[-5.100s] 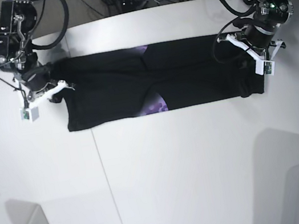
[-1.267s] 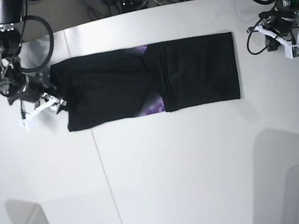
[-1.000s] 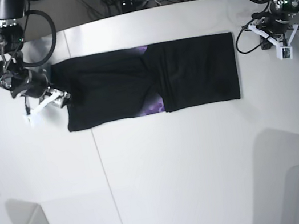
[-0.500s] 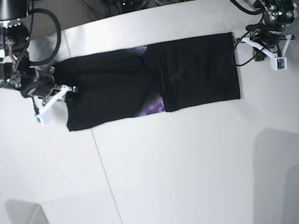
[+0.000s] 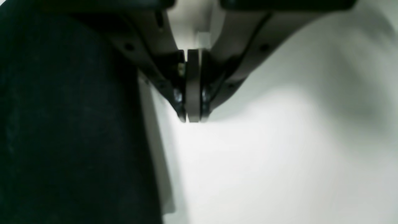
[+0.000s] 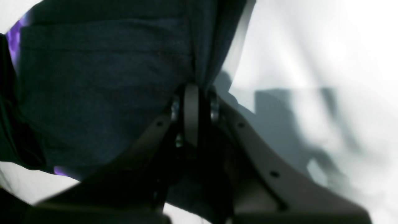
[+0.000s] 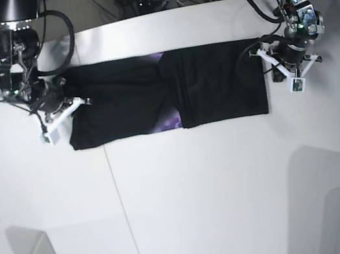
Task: Fold the T-shirt properly
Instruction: 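Lift the strip end with the right gripper and fold it toward the left gripper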
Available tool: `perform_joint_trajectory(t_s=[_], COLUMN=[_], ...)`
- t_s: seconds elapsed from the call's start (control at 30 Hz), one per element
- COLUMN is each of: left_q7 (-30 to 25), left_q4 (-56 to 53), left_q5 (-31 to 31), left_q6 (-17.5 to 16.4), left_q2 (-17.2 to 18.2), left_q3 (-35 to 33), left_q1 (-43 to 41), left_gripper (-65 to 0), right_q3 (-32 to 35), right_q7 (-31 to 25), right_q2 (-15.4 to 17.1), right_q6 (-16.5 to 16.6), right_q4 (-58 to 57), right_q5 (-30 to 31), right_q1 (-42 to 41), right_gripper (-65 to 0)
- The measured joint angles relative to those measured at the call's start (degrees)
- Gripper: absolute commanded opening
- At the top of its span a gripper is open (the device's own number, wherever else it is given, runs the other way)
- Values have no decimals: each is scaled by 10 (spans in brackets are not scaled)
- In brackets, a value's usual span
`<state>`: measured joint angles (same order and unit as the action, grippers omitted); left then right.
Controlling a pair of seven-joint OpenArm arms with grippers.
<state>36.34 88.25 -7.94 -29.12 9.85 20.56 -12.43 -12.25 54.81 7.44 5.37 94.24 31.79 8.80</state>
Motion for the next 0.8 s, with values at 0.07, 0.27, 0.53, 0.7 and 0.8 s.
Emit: perform_joint_trajectory(t_s=[0.07, 0.27, 0.53, 0.7, 0.8], left_q7=[-5, -13, -12, -10, -10], left_q4=[0, 3, 3, 3, 3], left_q5=[-2, -9, -7, -2, -3], left_q6=[0, 26, 52, 52, 51], left_q2=[0, 0, -3, -15, -17], left_q3=[-16, -64, -111, -110, -113], left_q1=[0, 2, 13, 18, 18], left_gripper=[-650, -650, -650, -650, -650], right_q3=[0, 3, 63, 65, 94], right_q7=[4, 27, 48, 49, 48], right_q2=[0, 0, -27, -61, -60], right_q6=[0, 0, 1, 1, -1], right_q4=[28, 95, 166, 170, 172], right_q5=[0, -1, 3, 3, -8], right_q1=[5, 12, 11, 11, 9], right_gripper=[-650, -650, -650, -650, -650])
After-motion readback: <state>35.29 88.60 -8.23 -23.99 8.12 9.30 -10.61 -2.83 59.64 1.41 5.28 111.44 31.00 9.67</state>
